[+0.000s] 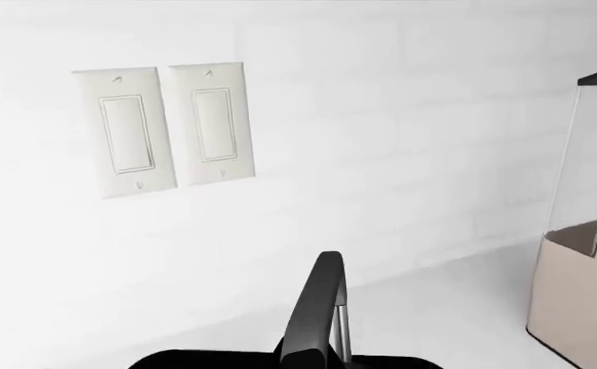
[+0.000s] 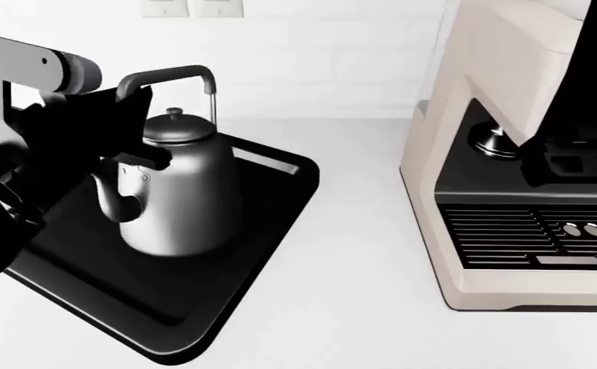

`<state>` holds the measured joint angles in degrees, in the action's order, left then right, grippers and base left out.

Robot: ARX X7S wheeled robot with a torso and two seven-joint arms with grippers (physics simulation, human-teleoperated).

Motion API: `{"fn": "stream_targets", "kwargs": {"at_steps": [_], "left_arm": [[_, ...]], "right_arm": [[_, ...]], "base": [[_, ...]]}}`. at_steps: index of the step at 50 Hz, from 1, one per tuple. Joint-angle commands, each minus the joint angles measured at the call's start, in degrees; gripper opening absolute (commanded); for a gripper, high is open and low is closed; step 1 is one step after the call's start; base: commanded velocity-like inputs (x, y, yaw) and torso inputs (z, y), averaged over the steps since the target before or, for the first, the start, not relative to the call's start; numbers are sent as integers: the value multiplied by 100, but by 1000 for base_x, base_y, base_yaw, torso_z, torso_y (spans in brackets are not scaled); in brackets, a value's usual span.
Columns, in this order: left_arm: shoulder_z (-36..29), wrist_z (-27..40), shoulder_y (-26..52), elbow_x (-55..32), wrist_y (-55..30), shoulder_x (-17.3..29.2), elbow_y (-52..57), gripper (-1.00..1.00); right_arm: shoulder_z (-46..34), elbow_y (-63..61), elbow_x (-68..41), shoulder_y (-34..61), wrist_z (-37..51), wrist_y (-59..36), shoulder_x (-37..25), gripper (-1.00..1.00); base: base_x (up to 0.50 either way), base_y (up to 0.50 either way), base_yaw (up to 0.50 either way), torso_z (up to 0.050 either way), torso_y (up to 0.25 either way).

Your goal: Pick the kettle from the counter and place it on the tray. Then pick the mug from the cabinet and place it on the tray. Then close the cabinet doors.

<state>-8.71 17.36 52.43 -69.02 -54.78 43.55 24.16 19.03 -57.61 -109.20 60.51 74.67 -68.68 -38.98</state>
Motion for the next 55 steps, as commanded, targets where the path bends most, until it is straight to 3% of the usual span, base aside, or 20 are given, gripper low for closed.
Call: {"fn": "stream_targets", "kwargs": {"at_steps": [1,27,28,47,55], "left_arm": [[349,25,99,424,88,57,138,-100],[199,-23,-3,397,-40,157,93,-100],[194,-26,-3,398,-43,161,91,100],[202,33,52,323,-92,195,82,100],[-112,139,371,-316,-981,415,89,100]], "right_arm": [[-7,26,47,-13,-29,-52,60,100],[32,1,42,-58,-23,-87,99,100],[39,0,49,-66,-32,-91,104,100],[77,5,89,-95,-78,-132,146,100],[83,-1,98,-113,-84,-146,172,100]], "base": [[0,0,0,0,0],[0,0,0,1,3],[0,0,0,0,0],[0,0,0,1,2],[0,0,0,0,1]]}}
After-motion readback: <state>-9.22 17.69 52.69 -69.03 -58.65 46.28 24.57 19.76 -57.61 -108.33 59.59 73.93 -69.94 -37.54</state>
